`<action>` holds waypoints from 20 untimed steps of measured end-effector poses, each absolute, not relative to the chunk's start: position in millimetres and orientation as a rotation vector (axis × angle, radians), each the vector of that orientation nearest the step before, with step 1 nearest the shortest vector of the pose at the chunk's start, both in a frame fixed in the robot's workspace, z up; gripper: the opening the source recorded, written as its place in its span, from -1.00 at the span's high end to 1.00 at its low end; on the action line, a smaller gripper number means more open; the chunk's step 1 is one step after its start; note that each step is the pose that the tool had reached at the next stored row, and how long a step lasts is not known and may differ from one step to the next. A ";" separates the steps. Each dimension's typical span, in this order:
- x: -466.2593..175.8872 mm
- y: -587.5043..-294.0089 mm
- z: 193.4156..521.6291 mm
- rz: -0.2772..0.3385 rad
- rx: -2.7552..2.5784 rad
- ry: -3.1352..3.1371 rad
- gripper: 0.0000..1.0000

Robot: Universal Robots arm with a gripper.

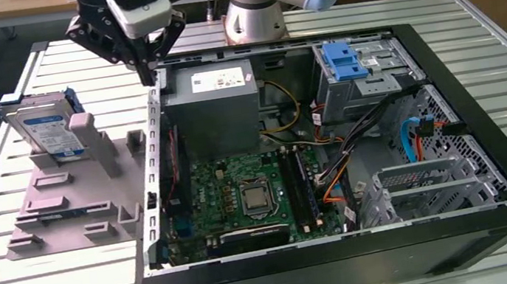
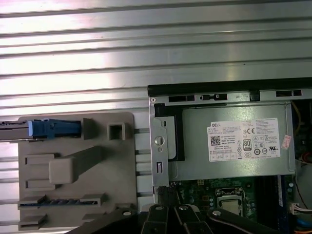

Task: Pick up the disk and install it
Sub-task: 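Reach for the disk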

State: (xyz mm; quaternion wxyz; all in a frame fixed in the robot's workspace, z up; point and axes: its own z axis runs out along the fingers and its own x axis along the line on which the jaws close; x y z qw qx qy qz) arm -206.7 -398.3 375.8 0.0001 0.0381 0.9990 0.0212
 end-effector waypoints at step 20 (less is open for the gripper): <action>-216.3 -398.2 374.0 0.067 0.120 3.140 0.79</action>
